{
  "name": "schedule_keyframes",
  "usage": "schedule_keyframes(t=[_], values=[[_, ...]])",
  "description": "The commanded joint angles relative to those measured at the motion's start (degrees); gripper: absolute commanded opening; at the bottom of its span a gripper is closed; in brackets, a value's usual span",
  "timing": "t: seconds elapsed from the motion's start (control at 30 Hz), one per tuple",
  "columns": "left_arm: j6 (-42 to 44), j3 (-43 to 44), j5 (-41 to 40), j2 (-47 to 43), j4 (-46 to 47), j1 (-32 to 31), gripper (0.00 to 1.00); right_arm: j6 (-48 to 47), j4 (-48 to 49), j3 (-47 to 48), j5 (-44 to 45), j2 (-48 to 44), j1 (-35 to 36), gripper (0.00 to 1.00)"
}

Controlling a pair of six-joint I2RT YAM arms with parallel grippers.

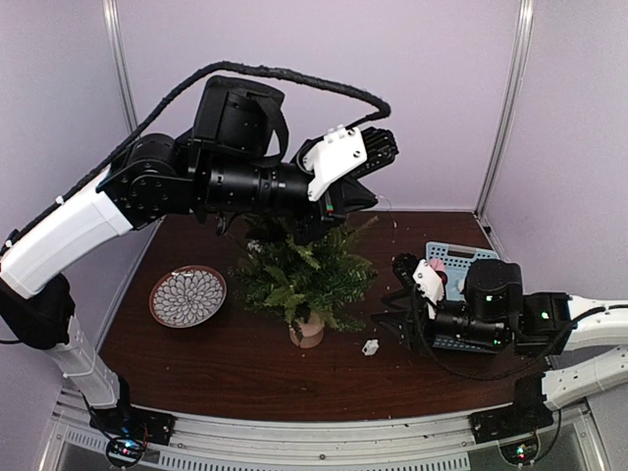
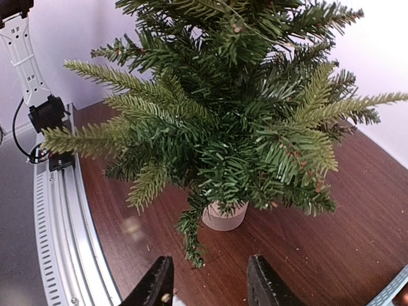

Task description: Decorate the small christmas tree

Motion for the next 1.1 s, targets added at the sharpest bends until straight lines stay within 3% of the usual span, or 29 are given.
schedule_keyframes(t=[0.0, 0.17, 0.2, 0.4, 0.67, 0.93, 1.07], values=[[-0.8, 1.2, -0.7, -1.2, 3.6, 0.3, 0.00, -1.1, 5.9, -0.3, -0.4, 2.0, 0.1, 0.36], [-0.6, 0.7, -1.3, -1.5, 3.8, 0.3, 0.00, -1.6, 5.5, 0.2, -1.3, 2.6, -0.1, 0.02], [-0.6, 0.4, -1.5, -1.7, 4.0, 0.3, 0.00, -1.6, 5.1, 0.3, -1.1, 2.2, -0.1, 0.00], [-1.7, -1.8, -2.6, -3.6, 3.4, 0.3, 0.00, -2.6, -4.1, 3.9, 1.2, -2.3, -0.1, 0.00], [-5.1, -7.0, 5.0, -9.0, -2.7, 0.3, 0.00, -7.6, -20.6, 14.7, 1.4, -4.9, -0.1, 0.00], [-6.6, -14.1, 3.8, -14.2, -2.8, 0.3, 0.00, -15.0, -30.1, 29.1, 0.5, 0.8, 0.0, 0.00], [-6.2, -13.5, 2.3, -13.1, -1.6, -0.4, 0.00, -17.5, -31.1, 32.9, 0.5, 2.6, -0.1, 0.00]])
